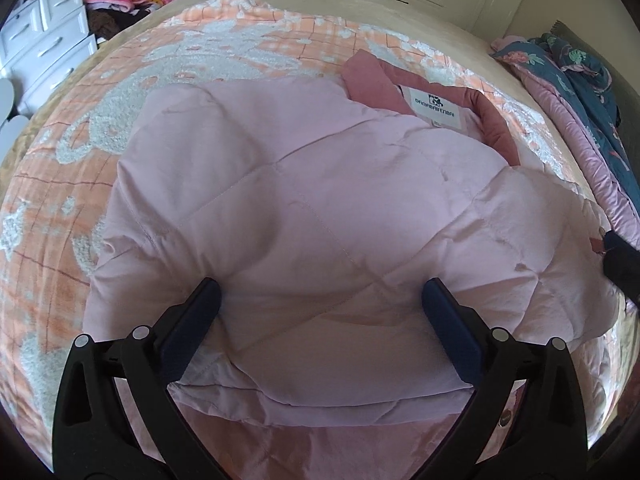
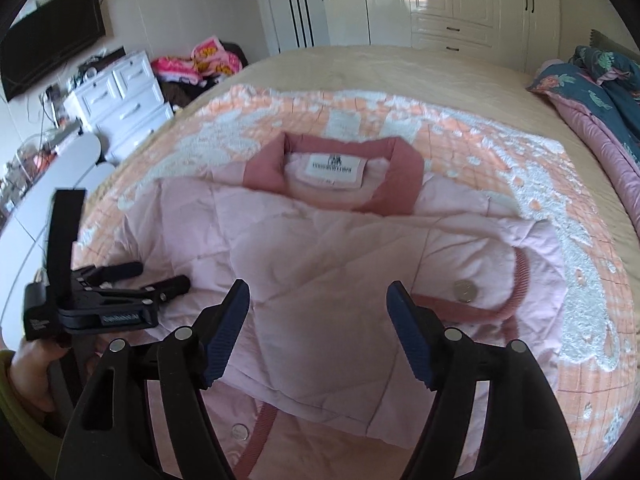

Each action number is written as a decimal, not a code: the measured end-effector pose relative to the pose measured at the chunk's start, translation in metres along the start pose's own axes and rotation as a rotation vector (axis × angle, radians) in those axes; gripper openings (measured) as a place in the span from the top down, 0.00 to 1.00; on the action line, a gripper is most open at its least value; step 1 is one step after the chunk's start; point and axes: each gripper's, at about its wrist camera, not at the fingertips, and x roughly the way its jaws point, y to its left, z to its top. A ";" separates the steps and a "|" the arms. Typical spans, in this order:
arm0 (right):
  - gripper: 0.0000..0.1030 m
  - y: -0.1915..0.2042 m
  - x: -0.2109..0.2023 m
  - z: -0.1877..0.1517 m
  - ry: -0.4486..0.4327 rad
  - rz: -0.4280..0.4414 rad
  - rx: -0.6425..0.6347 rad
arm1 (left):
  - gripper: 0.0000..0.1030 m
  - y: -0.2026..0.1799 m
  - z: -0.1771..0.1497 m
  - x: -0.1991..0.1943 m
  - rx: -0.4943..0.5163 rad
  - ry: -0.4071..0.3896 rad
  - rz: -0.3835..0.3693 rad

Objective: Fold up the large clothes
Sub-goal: 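Release the cuff and smooth the folded jacket with both tools, then move both tools back over the jacket toward its hem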

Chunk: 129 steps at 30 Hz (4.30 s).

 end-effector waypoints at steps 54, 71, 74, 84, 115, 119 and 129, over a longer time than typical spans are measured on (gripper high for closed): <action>0.05 -0.023 -0.184 -0.035 -0.255 -0.007 0.191 | 0.08 -0.006 -0.023 -0.204 -0.051 -0.240 -0.148; 0.04 -0.007 -0.238 -0.067 -0.298 0.015 0.157 | 0.08 -0.007 -0.062 -0.251 -0.031 -0.294 -0.151; 0.04 -0.007 -0.244 -0.075 -0.305 0.014 0.152 | 0.08 -0.007 -0.070 -0.255 -0.021 -0.303 -0.152; 0.04 -0.006 -0.255 -0.100 -0.295 0.008 0.133 | 0.08 -0.007 -0.096 -0.255 -0.008 -0.296 -0.159; 0.04 -0.032 -0.243 -0.192 -0.207 -0.055 0.155 | 0.08 0.015 -0.180 -0.226 -0.004 -0.250 -0.109; 0.04 -0.036 -0.239 -0.199 -0.188 -0.054 0.165 | 0.08 0.020 -0.184 -0.222 -0.015 -0.240 -0.102; 0.04 -0.044 -0.228 -0.216 -0.134 -0.061 0.165 | 0.08 0.024 -0.200 -0.207 -0.001 -0.200 -0.068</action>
